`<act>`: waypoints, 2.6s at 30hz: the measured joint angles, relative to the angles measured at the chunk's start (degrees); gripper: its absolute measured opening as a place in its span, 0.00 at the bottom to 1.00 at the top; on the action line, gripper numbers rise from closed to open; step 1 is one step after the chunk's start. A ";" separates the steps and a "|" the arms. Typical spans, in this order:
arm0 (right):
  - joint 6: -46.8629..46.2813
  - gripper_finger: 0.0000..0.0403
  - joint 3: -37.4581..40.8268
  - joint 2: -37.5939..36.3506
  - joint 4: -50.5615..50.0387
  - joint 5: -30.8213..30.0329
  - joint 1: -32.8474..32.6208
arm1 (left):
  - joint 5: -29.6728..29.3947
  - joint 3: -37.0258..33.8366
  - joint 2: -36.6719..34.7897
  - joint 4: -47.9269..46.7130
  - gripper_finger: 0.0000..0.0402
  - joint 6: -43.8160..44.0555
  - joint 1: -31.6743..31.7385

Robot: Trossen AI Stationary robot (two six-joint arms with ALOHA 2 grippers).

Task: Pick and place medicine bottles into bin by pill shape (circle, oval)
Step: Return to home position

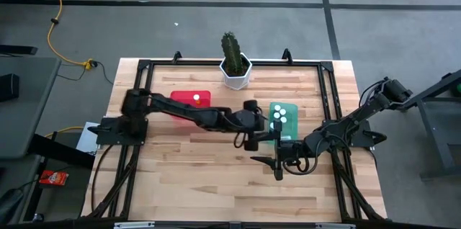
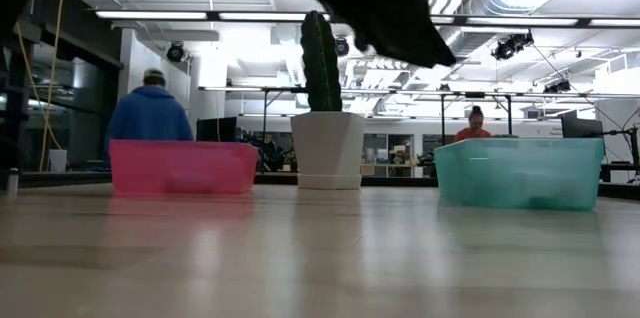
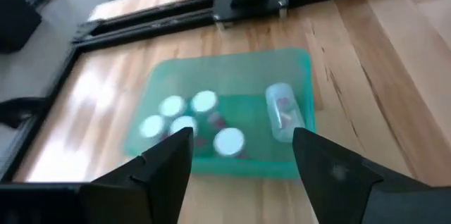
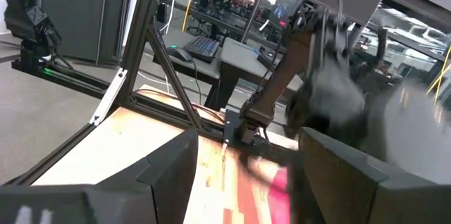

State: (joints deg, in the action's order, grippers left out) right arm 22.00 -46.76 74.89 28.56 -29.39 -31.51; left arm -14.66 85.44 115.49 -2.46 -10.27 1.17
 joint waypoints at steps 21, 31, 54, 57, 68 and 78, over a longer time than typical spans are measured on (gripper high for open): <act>-2.88 0.60 0.00 0.00 0.90 -4.76 2.62 | -4.11 -58.52 -51.69 36.90 0.47 8.66 -5.88; -9.10 0.60 0.00 0.00 0.19 -14.29 6.10 | -4.04 -66.24 -66.13 39.05 0.45 8.60 -8.91; -21.07 0.60 0.00 -3.61 -20.66 -28.61 5.99 | -2.80 -80.73 -97.89 25.00 0.29 8.51 4.18; -24.67 0.60 0.81 -5.04 -24.17 -30.53 5.99 | -2.64 -80.76 -102.11 19.42 0.19 9.32 5.55; -29.49 0.58 20.37 -25.48 -13.45 -33.14 5.99 | -4.40 -84.97 -109.10 13.98 0.01 14.18 6.23; -32.34 0.05 35.27 -44.41 -6.20 -19.89 11.21 | -4.13 -84.78 -109.14 14.71 0.00 11.57 6.29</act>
State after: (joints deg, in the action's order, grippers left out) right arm -10.34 -11.50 30.48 22.36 -49.28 -20.30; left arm -18.79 0.67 6.35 12.25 1.30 7.46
